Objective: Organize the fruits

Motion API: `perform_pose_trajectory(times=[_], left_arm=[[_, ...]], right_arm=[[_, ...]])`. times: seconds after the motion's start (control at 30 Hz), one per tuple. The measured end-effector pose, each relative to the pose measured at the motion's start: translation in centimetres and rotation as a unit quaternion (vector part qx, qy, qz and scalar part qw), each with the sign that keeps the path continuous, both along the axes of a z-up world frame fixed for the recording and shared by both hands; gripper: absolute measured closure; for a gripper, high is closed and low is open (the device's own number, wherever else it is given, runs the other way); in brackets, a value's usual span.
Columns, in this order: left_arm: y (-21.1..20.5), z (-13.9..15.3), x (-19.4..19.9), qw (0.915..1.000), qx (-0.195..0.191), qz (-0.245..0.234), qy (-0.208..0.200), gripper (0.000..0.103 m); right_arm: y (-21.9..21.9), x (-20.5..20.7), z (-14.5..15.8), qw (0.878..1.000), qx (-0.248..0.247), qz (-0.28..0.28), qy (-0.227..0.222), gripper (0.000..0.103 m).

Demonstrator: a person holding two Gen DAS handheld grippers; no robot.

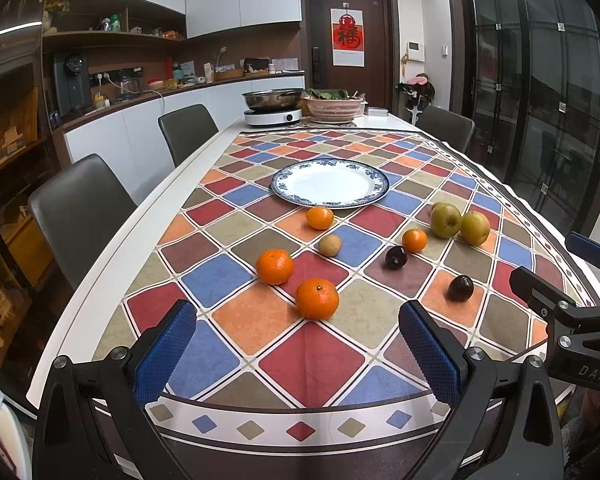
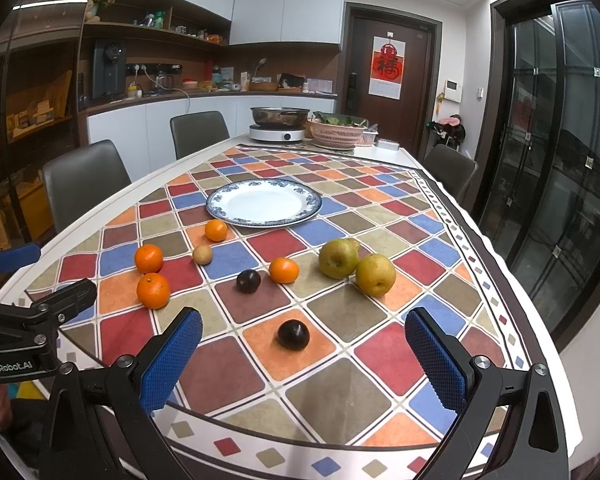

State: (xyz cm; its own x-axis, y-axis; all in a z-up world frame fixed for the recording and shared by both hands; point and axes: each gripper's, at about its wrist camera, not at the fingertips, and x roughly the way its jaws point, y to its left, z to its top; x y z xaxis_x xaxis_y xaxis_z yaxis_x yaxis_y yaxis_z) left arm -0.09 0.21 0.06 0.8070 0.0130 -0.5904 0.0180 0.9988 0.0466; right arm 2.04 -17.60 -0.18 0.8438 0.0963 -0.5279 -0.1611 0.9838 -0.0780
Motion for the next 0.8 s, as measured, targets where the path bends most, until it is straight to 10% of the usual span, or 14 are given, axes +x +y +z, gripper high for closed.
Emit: perform_pose_trajectory(times=[0.8], left_arm=[[-0.07, 0.77, -0.31, 0.9999, 0.006, -0.001, -0.01, 0.0]], right_arm=[[-0.26, -0.24, 0.52, 1.0, 0.007, 0.002, -0.013, 0.001]])
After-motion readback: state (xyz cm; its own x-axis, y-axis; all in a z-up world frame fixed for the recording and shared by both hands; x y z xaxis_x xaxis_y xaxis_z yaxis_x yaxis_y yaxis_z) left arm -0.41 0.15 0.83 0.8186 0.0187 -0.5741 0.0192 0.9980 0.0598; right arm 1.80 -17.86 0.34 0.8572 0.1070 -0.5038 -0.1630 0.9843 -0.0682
